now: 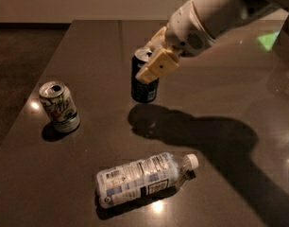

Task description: Move pepsi can near blue plastic bottle

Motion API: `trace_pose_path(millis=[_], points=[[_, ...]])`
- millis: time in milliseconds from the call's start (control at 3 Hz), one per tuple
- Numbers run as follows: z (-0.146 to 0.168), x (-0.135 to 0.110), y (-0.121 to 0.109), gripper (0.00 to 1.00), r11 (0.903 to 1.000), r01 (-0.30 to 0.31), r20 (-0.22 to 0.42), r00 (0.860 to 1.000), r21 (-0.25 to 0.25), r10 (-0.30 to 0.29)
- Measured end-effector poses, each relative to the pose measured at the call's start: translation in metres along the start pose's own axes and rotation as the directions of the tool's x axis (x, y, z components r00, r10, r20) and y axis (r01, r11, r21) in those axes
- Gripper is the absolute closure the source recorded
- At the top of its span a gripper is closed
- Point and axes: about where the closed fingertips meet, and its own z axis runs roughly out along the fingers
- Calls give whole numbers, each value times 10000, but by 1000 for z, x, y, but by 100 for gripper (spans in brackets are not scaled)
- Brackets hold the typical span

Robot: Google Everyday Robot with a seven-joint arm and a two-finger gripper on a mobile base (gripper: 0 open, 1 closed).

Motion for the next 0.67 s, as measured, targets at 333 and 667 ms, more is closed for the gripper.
trace_pose_path(millis=[333,667], points=[[-14,15,50,100,9932,944,247,9954,-683,-929],[-15,23,79,100,9802,1664,430,9858,-1073,-1626]])
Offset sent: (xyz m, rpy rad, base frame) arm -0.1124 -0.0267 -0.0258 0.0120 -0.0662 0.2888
